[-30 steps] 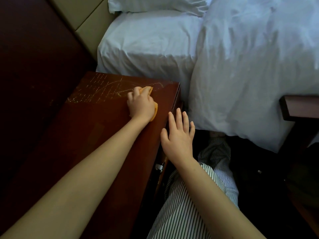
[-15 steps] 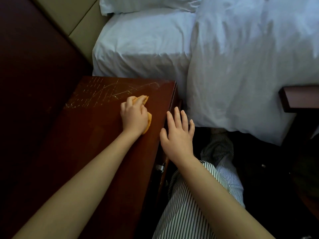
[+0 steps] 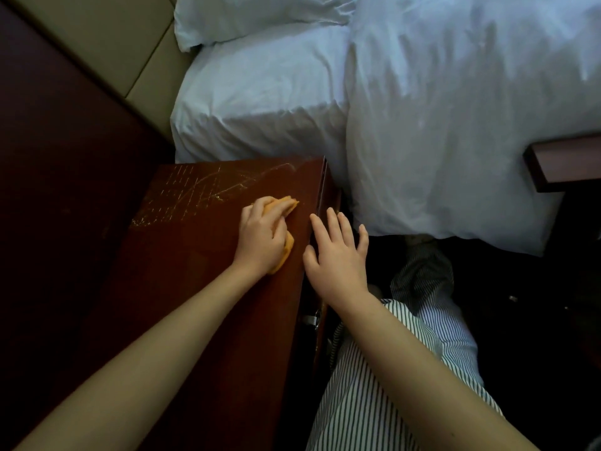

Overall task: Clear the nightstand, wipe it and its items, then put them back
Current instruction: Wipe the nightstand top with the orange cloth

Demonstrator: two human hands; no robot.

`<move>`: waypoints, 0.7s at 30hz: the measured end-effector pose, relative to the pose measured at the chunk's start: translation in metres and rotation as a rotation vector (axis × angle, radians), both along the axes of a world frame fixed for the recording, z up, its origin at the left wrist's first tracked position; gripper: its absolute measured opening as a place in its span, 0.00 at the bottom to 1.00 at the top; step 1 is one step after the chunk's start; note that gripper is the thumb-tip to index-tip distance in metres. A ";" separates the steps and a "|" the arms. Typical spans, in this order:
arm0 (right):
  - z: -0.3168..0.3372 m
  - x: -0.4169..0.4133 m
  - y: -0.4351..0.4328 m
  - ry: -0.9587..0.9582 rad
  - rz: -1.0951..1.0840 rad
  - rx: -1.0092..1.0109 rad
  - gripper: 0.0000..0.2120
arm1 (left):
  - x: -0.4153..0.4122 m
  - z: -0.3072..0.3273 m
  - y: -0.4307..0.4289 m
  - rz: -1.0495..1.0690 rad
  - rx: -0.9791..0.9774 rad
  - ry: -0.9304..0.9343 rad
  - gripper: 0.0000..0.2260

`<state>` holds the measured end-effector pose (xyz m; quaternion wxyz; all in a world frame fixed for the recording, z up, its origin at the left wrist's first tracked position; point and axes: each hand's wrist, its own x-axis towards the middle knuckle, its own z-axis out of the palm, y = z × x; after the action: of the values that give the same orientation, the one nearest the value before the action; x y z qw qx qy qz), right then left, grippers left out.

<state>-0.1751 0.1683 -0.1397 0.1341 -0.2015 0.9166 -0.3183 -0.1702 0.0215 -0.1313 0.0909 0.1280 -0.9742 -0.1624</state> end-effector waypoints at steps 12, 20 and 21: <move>-0.005 -0.002 0.000 -0.022 -0.033 -0.010 0.27 | -0.078 -0.002 0.028 0.297 0.027 0.024 0.17; -0.003 -0.006 0.003 -0.023 -0.111 -0.045 0.32 | -0.038 -0.002 0.007 0.076 0.015 0.023 0.18; -0.003 -0.007 0.004 -0.022 -0.112 -0.040 0.30 | -0.047 -0.001 0.006 0.134 0.017 0.022 0.18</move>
<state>-0.1822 0.1722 -0.1425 0.1219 -0.1492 0.9183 -0.3458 -0.2168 0.0274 -0.1323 0.1114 0.1918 -0.9609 -0.1658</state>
